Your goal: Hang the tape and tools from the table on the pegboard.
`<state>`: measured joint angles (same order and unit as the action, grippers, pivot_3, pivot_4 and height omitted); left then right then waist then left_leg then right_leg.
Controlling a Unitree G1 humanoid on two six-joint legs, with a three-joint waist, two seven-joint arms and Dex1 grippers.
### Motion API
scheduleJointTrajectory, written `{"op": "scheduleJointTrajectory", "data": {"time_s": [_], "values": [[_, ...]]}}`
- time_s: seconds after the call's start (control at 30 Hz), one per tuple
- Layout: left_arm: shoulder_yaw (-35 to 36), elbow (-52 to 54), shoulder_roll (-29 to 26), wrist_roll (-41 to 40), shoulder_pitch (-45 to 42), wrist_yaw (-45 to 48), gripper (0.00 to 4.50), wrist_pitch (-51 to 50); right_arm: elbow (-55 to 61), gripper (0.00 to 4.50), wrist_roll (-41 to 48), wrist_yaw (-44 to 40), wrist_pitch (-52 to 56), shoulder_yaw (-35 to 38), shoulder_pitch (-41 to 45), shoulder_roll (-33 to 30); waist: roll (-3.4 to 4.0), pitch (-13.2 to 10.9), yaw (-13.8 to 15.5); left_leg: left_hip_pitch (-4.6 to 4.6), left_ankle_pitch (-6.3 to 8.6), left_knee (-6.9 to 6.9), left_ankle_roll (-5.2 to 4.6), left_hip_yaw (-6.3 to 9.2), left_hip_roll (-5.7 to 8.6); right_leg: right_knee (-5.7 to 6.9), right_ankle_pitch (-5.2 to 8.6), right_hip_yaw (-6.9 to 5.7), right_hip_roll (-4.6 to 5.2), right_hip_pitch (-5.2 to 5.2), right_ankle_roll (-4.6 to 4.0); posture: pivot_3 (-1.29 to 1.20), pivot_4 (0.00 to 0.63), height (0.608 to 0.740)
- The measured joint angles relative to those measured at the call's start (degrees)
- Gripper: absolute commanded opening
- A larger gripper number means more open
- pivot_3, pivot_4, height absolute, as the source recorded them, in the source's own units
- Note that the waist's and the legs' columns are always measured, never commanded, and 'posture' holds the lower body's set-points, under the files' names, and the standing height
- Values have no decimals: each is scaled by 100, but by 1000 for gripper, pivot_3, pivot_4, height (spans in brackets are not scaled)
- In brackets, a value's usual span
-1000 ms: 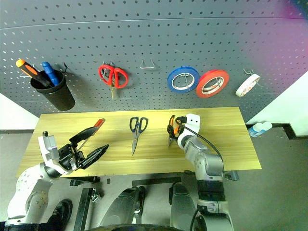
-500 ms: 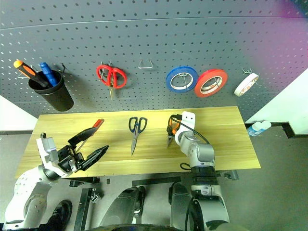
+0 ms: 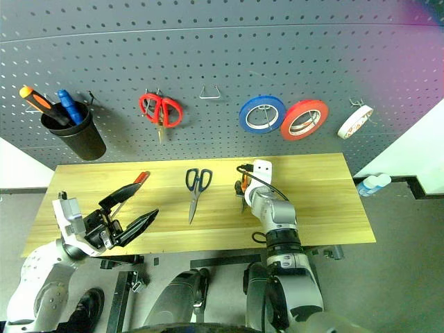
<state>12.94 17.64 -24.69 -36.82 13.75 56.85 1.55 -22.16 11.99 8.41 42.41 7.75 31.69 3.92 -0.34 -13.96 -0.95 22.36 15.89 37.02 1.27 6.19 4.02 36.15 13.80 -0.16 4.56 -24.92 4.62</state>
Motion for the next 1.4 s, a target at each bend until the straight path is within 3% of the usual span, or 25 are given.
{"op": "scheduleJointTrajectory", "data": {"time_s": [0.53,0.63,0.8,0.83,1.03,1.2,1.4], "values": [[-42,1000,-224,-131,-184,-866,4500,-833,-642,4438,-364,-143,-434,-135,118,1,7,-12,12,0,0,-4,0,2,0,-1,0,0,-1,-1,0,97,276,740],[-57,1113,-226,-140,-242,-993,4500,-974,-730,3853,-453,-203,-549,-203,118,-13,7,-13,12,0,0,-4,0,1,1,-1,0,-1,-1,0,0,98,277,740],[-147,1454,-226,-139,-253,-1280,4500,-1202,-827,2151,-560,-279,-644,-302,118,-49,5,-15,11,1,0,-4,0,2,1,-2,0,-1,0,0,0,98,277,740],[-168,1548,-226,-139,-232,-1358,4500,-1258,-840,2067,-585,-303,-668,-323,120,-54,5,-15,8,1,0,-4,0,2,0,-2,0,0,0,0,0,99,277,740],[-143,2405,-437,-146,190,-1862,4500,-1708,-907,2067,-738,-421,-803,-440,118,-137,6,-19,10,1,0,-4,0,3,0,-2,2,0,0,0,-2,99,277,740],[201,2208,-564,-152,697,-1682,4500,-1703,-942,2067,-735,-463,-873,-439,119,-178,7,-25,18,1,0,-5,0,3,0,-5,11,-1,0,0,-15,99,272,740],[483,1813,-626,-199,578,-1511,4500,-1636,-966,2067,-730,-510,-950,-420,119,-222,-3,-38,31,3,0,-1,0,5,2,-10,9,-4,0,3,-12,101,269,740]]}}
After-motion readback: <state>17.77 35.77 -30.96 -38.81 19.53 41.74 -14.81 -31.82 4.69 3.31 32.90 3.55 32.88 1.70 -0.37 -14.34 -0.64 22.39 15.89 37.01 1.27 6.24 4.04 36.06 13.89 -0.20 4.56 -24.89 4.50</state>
